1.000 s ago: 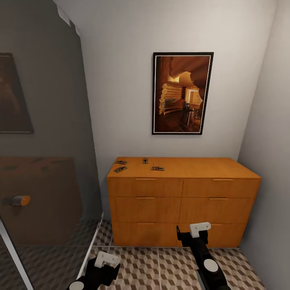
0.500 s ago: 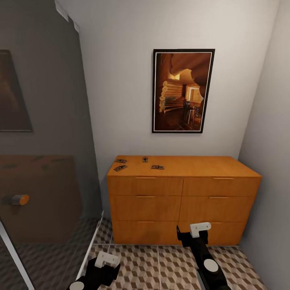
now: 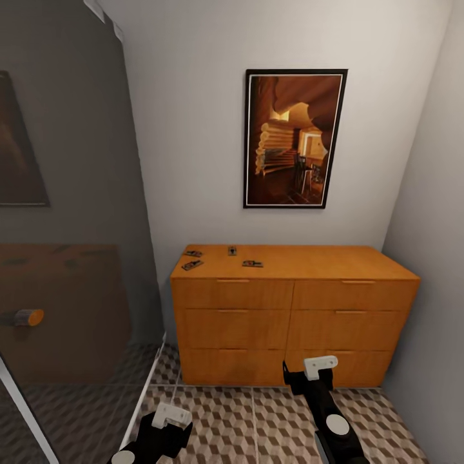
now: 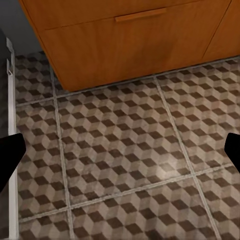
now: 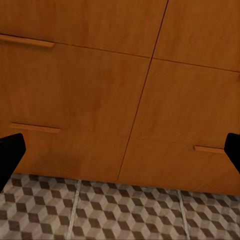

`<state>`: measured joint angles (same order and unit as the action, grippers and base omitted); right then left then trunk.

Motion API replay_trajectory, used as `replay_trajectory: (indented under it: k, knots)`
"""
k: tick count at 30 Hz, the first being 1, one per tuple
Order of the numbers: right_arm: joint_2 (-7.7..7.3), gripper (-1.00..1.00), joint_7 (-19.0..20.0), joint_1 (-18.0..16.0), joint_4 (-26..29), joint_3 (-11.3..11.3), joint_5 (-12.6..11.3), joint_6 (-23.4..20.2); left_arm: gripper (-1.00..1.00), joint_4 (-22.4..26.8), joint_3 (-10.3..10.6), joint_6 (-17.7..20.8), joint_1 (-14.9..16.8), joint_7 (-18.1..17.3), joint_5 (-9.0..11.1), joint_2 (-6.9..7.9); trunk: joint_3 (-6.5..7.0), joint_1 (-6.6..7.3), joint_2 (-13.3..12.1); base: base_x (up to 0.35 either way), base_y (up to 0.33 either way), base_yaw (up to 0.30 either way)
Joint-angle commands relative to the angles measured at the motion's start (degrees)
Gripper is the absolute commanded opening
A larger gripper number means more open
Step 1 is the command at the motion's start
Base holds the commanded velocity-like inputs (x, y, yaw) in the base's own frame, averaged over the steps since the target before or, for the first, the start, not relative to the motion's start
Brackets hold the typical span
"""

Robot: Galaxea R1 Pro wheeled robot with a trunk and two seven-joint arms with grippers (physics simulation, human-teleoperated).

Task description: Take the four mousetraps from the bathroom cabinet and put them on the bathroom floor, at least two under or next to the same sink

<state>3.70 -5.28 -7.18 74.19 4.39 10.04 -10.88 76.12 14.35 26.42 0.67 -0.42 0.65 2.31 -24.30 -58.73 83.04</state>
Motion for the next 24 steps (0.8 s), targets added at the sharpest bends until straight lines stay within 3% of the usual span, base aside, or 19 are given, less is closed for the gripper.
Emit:
replay_trajectory:
  k: [1,14,24]
  knots:
    - [0.00,1.00,-0.25,-0.03,0.08,0.09,0.59,-0.46,1.00,0.06,0.06,0.30,0.05,-0.06,0.06,0.05,-0.16,0.00,0.04,0.000,0.000,0.000]
    - [0.00,1.00,-0.25,-0.03,0.08,0.09,0.59,-0.46,1.00,0.00,0.06,0.30,0.04,-0.04,0.06,0.05,-1.34,0.00,0.04,0.000,0.000,-0.026]
    - [0.00,1.00,-0.25,-0.03,0.08,0.18,0.59,-0.37,1.00,-0.01,0.06,0.30,0.04,-0.04,0.06,0.05,-1.47,0.00,0.04,0.000,0.000,-0.010]
